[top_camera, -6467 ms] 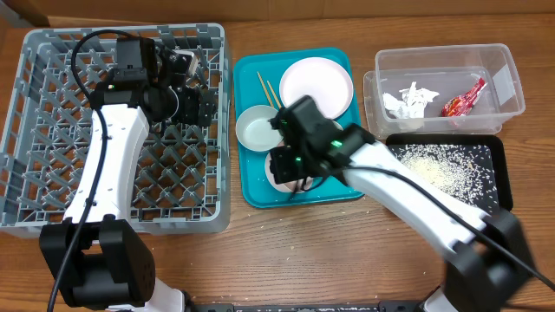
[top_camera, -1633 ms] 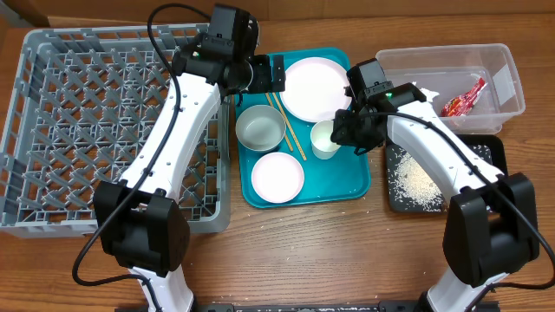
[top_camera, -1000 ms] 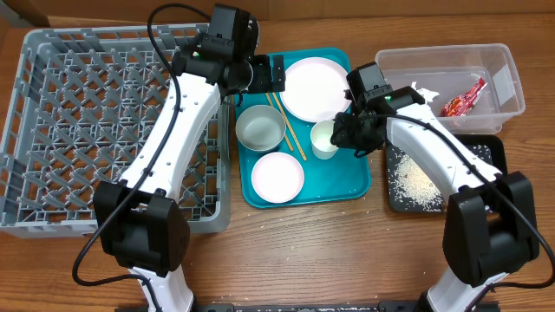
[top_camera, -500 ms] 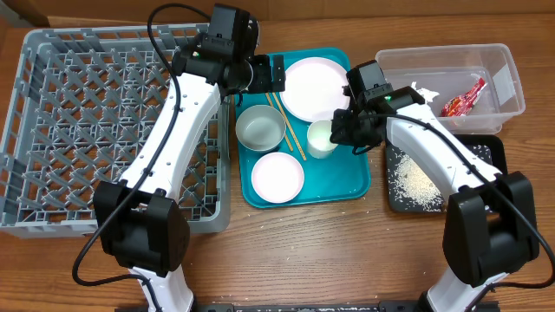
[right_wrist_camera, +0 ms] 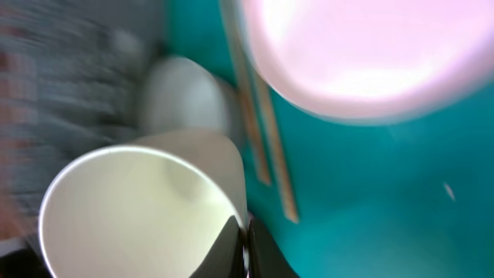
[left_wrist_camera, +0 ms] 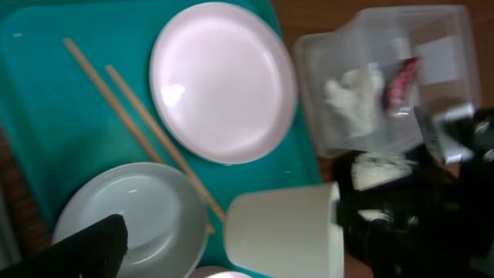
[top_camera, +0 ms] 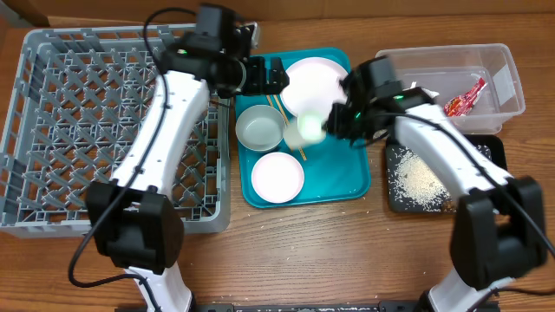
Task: Sort waste into correct bins and load items into the dishwasher
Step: 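Lift the cup and hand it from right gripper to left gripper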
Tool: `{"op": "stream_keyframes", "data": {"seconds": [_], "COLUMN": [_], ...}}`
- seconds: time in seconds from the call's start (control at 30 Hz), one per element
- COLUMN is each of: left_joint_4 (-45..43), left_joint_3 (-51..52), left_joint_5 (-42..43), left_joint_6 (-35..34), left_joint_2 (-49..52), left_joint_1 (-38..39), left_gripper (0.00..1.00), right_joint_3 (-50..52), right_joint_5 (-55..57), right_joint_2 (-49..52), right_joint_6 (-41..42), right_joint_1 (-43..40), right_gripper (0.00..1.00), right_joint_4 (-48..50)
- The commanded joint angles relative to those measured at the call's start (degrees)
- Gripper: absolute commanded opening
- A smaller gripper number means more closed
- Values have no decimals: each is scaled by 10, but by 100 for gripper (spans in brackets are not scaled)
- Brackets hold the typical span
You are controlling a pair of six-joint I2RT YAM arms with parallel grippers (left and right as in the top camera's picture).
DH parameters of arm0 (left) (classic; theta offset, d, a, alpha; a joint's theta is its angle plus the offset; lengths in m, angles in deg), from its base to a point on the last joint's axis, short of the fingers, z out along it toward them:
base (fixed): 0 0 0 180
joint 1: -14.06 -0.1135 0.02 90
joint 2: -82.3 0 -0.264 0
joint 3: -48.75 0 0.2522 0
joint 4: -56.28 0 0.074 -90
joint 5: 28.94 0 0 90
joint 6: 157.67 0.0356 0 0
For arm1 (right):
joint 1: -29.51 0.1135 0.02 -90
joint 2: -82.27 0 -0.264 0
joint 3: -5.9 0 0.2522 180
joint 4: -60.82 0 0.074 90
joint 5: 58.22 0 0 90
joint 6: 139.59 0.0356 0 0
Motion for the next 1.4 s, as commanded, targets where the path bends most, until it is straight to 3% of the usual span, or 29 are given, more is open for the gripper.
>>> {"op": "stream_keyframes", "data": {"seconds": [0.0, 0.13, 0.3, 0.63, 0.9, 1.2, 1.37], "left_joint_4": [-3, -3, -2, -4, -2, 11, 10], "left_joint_3": [-7, -6, -6, -5, -5, -5, -5], "left_joint_5": [277, 453, 599, 582, 595, 593, 593], "left_joint_6": [87, 146, 200, 202, 202, 202, 202], "left_joint_2": [-4, 1, 20, 24, 24, 24, 24], "left_joint_1": [-66, -113, -126, -97, -96, -95, -88], "left_gripper": [100, 100, 100, 100, 100, 85, 63], "right_joint_3": [-16, -15, -15, -15, -15, -15, -15], "right_joint_5": [-178, -269, -339, -360, -328, -312, -297], "right_joint_2": [-73, -61, -23, 2, 10, 18, 21], "right_joint_6": [10, 42, 123, 219, 219, 217, 217], "right_joint_1": [-59, -80, -59, -11, 0, 5, 7], "right_gripper": [4, 4, 4, 4, 4, 4, 4], "right_joint_4": [55, 143, 295, 483, 493, 495, 499]}}
